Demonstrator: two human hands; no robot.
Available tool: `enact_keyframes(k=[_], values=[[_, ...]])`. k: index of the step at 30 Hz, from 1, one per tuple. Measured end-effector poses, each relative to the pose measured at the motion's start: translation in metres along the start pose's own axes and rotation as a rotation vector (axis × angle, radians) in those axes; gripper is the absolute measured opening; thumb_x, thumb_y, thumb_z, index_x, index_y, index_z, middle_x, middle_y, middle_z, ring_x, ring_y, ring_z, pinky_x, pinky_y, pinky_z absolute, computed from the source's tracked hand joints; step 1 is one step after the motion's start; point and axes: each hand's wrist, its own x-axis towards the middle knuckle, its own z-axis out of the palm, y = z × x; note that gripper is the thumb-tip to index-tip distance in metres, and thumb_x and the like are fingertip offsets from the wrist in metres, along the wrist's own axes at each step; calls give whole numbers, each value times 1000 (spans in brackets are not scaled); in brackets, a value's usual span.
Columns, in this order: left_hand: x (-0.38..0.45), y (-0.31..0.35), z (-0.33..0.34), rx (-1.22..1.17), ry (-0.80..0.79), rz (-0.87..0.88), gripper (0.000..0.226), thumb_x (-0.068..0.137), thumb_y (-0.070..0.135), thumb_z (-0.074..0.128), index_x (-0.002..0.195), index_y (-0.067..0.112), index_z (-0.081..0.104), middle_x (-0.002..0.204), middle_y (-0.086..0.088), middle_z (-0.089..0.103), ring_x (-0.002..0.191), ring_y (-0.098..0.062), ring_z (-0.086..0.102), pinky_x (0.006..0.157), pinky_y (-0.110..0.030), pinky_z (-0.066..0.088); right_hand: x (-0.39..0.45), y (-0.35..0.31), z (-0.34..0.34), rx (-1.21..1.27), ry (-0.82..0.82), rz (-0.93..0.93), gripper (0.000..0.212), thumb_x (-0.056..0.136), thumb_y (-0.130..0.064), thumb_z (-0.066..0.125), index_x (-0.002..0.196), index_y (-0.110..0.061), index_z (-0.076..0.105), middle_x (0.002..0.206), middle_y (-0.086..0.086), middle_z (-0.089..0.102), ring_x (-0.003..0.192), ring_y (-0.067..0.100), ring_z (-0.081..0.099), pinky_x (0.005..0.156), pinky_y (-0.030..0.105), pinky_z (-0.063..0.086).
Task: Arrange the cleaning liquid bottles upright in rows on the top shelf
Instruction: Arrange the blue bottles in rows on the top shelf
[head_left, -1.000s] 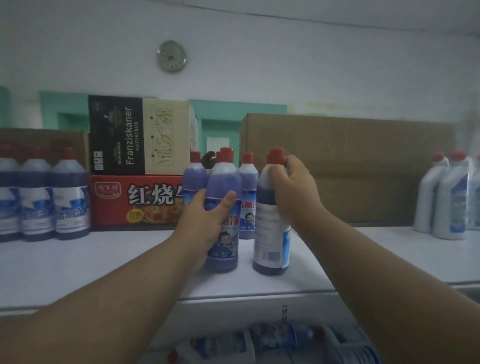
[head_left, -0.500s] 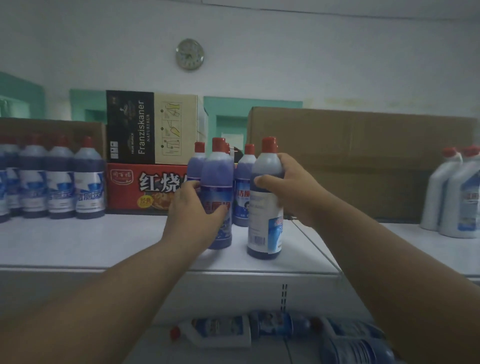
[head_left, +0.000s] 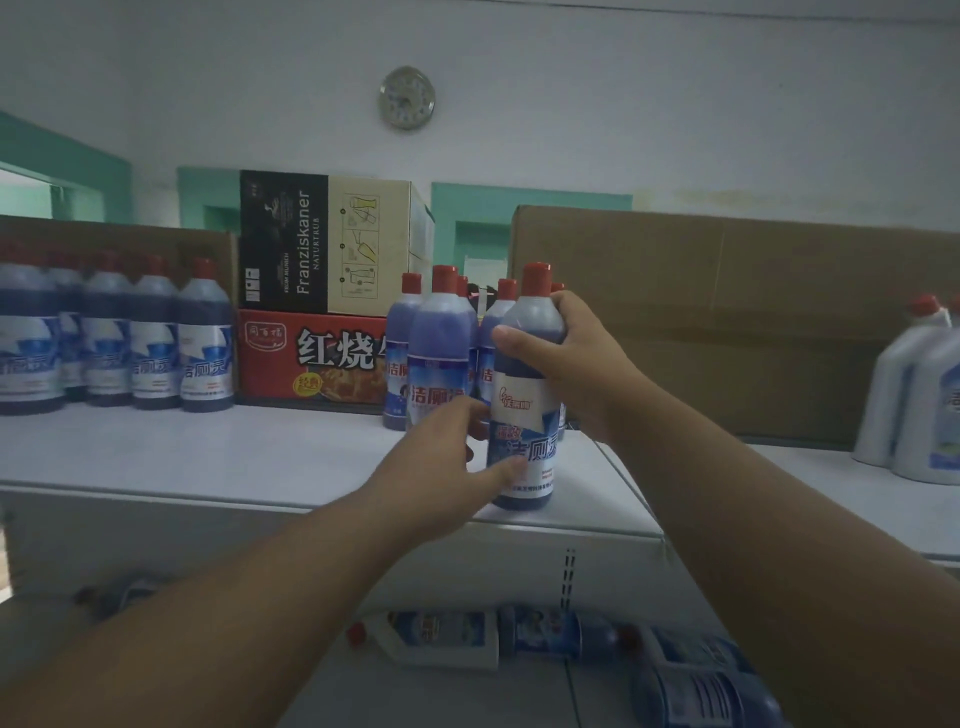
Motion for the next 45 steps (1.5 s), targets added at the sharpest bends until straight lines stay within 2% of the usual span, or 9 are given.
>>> enact_keyframes(k=[6, 10, 18, 22, 30, 33, 37, 41, 45], values=[[-7, 9, -6, -142, -65, -6, 46, 85, 48, 72, 122, 37, 47, 108, 24, 56, 97, -1, 57, 84, -26, 51, -15, -25, 15, -44, 128, -118, 50, 80, -34, 81, 116, -29, 46, 105, -3, 62, 91, 17, 69, 82, 44, 61], [-18, -4, -43, -336, -37, 10, 45, 82, 39, 77, 116, 43, 47, 107, 27, 61, 98, 6, 60, 91, -26, 51, -19, -62, 47, -13, 136, -204, 50, 81, -38, 78, 118, -28, 47, 101, -7, 64, 89, 15, 69, 81, 45, 61], [-32, -111, -150, -313, 5, 31, 34, 85, 35, 76, 100, 49, 48, 84, 47, 60, 79, 28, 55, 64, -4, 42, 17, -92, 198, 59, 37, -195, 52, 79, -38, 82, 118, -29, 48, 104, 1, 67, 91, 22, 71, 79, 49, 61], [-26, -180, -209, -245, -13, -13, 34, 83, 40, 76, 101, 50, 49, 92, 36, 62, 85, 21, 58, 73, -9, 43, 48, -97, 282, 80, 42, -150, 49, 78, -39, 82, 113, -32, 49, 103, 1, 66, 89, 22, 71, 78, 48, 61], [2, -290, -295, -114, -77, -89, 34, 85, 46, 72, 108, 46, 46, 97, 33, 58, 92, 11, 56, 78, -17, 44, 101, -107, 407, 20, 23, -65, 48, 81, -42, 78, 116, -28, 50, 100, -2, 64, 85, 14, 70, 73, 37, 63], [11, -316, -314, -75, -110, -98, 26, 87, 44, 71, 99, 48, 48, 87, 40, 56, 84, 19, 54, 74, -11, 40, 117, -107, 437, -5, 15, -52, 46, 82, -44, 77, 115, -30, 48, 100, -5, 62, 82, 10, 67, 59, 24, 58], [23, -343, -332, -4, -119, -103, 45, 86, 50, 70, 125, 39, 51, 114, 25, 61, 101, 1, 56, 82, -18, 40, 136, -103, 468, -53, 25, -33, 50, 82, -45, 77, 119, -28, 48, 103, -3, 63, 90, 16, 67, 74, 38, 62], [24, -358, -340, 66, -138, -82, 40, 89, 48, 68, 122, 41, 48, 102, 32, 54, 90, 7, 52, 77, -12, 36, 145, -99, 485, -46, -1, -26, 49, 83, -40, 77, 120, -27, 47, 100, -4, 63, 84, 11, 67, 70, 32, 61], [20, -369, -340, 297, -141, -85, 47, 88, 58, 63, 123, 30, 52, 107, 18, 61, 95, -5, 58, 89, -27, 48, 148, -91, 493, -28, 3, -50, 43, 84, -38, 77, 114, -28, 48, 102, -3, 63, 81, 8, 67, 59, 22, 56]])
